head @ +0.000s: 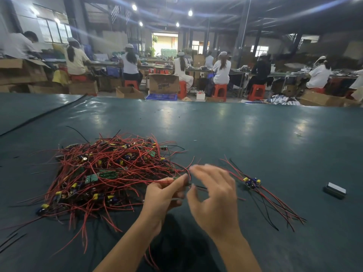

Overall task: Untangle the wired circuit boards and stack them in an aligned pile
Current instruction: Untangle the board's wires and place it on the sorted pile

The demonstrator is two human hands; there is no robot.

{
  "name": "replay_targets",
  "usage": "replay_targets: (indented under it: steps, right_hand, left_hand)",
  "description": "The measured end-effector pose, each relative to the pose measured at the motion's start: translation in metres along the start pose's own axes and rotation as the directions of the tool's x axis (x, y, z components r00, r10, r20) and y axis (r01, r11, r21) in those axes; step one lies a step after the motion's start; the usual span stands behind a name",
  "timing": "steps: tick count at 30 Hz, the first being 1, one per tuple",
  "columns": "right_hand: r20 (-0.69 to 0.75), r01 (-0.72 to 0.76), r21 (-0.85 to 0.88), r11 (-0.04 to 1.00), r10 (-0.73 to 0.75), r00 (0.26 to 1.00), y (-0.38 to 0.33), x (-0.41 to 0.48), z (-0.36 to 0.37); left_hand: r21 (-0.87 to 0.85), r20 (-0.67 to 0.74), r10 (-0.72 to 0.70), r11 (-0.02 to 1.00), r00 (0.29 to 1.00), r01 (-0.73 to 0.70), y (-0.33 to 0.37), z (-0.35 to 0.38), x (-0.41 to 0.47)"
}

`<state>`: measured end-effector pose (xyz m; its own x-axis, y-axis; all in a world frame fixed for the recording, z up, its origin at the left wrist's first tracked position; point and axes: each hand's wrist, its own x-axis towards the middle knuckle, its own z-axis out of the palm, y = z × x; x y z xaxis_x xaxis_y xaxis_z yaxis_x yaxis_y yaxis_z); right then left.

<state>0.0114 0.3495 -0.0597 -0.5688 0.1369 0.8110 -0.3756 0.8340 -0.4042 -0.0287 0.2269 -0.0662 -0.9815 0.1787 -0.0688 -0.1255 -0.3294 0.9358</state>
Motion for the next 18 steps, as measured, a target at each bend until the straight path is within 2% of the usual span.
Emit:
replay_targets:
  steps: [2, 5, 9, 11, 13, 15, 18]
  right_hand:
    - [0.133, 0.043, -0.017, 0.999, -0.04, 0.99, -0.002, -0.004, 0.002]
    - [0.236, 0.032, 0.021, 0.999, -0.036, 0.971, 0.003, -0.003, -0.002]
    - [0.215, 0.035, -0.028, 0.999, -0.028, 0.976, 0.008, -0.002, -0.004]
    - [0.183, -0.034, -0.036, 0.999, 0.04, 0.982, 0.016, 0.005, -0.01]
    - [0.133, -0.164, -0.074, 0.984, 0.172, 0.976, 0.034, 0.02, -0.023]
    - [0.081, -0.308, -0.2, 0.93, 0.329, 0.941, 0.06, 0.036, -0.037]
    - [0.03, -0.432, -0.411, 0.803, 0.486, 0.874, 0.092, 0.048, -0.049]
  left_hand:
    - [0.049, 0.016, -0.025, 0.998, 1.0, 0.024, 0.0, -0.001, 0.001]
    - [0.062, 0.042, -0.03, 0.998, 0.999, 0.027, 0.001, -0.006, 0.004]
    - [0.067, 0.142, 0.018, 0.997, 0.99, -0.028, 0.002, -0.004, 0.002]
    - [0.125, 0.137, 0.044, 0.99, 0.99, -0.061, 0.001, -0.003, 0.003]
    - [0.235, 0.09, 0.109, 0.964, 0.99, -0.127, -0.001, -0.003, 0.004]
    - [0.369, 0.064, 0.231, 0.898, 0.971, -0.238, -0.005, -0.005, 0.004]
    - [0.514, 0.09, 0.372, 0.777, 0.924, -0.363, -0.01, -0.009, 0.002]
